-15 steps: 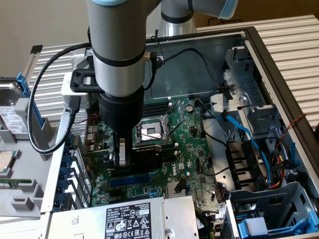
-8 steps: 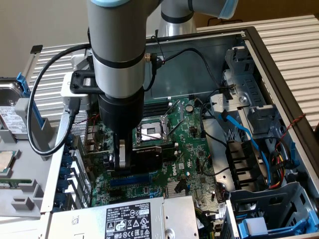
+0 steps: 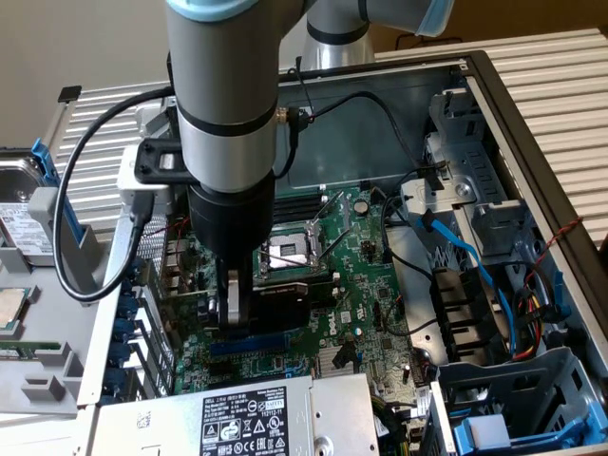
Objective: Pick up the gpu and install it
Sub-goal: 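Insert the gpu into the slot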
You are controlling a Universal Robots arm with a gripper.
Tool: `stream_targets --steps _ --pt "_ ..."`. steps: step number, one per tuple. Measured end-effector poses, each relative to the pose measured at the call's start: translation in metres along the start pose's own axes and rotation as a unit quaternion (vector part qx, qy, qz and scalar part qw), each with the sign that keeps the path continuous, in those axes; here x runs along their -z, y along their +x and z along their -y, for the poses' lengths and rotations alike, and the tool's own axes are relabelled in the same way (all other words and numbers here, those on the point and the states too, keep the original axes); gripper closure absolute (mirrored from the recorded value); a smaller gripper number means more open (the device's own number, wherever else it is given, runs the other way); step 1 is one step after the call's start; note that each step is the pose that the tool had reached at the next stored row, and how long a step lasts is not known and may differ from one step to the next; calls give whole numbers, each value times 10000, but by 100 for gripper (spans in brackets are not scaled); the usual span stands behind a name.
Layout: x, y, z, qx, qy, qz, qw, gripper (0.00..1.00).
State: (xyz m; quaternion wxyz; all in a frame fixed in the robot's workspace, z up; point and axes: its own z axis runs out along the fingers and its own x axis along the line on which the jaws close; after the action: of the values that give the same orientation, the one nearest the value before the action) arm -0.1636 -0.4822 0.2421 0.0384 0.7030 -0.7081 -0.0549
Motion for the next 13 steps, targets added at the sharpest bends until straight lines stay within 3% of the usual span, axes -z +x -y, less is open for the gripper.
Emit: stream_targets --steps 13 --pt "-35 -1 -35 0 7 1 10000 71"
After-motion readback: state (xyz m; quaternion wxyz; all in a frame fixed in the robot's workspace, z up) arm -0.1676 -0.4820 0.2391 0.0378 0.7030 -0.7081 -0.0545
